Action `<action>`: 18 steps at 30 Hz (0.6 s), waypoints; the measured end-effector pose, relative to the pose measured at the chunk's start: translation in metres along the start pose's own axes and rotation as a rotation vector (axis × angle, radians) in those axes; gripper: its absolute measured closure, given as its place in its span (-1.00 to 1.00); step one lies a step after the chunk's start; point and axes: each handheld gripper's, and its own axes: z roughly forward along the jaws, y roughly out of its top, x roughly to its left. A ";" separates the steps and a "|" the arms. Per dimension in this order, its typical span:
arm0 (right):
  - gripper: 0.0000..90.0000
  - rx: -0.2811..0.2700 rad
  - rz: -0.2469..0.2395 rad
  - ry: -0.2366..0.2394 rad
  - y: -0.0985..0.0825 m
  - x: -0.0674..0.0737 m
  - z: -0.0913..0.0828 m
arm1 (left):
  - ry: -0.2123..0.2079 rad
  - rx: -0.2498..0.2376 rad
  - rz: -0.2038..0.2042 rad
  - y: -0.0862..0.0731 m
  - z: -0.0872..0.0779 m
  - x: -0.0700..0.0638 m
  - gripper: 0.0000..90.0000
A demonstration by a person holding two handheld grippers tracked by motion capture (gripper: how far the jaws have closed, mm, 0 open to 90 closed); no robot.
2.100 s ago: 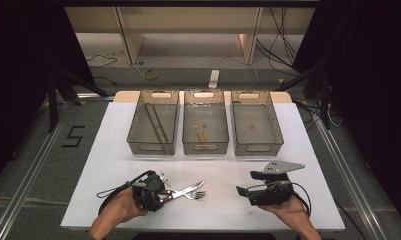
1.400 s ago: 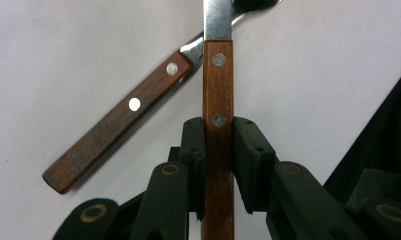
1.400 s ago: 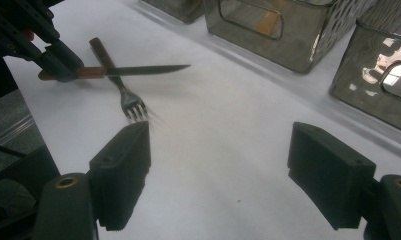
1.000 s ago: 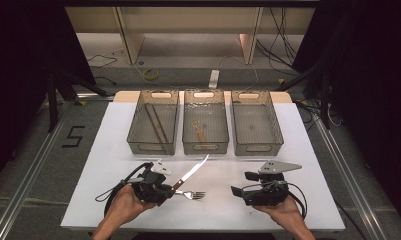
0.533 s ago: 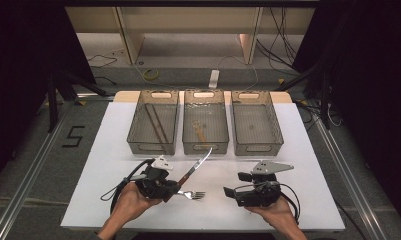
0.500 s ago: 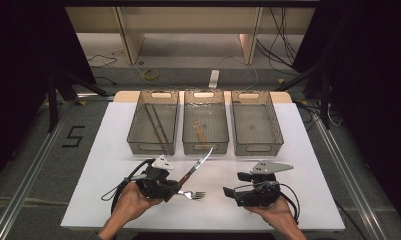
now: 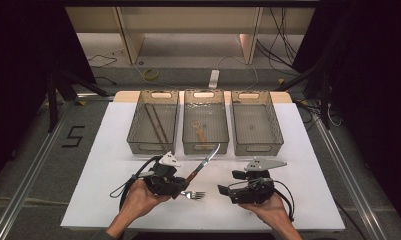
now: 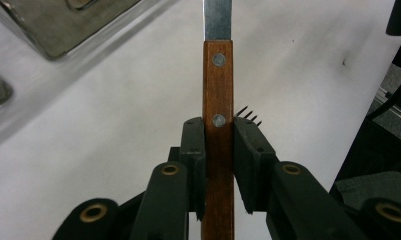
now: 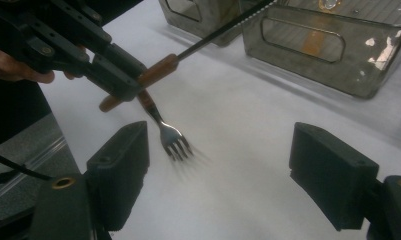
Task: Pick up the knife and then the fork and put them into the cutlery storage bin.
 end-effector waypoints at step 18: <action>-0.18 -0.013 0.075 0.039 0.010 0.000 0.014 | -0.020 -0.035 0.001 0.013 0.010 -0.010 0.68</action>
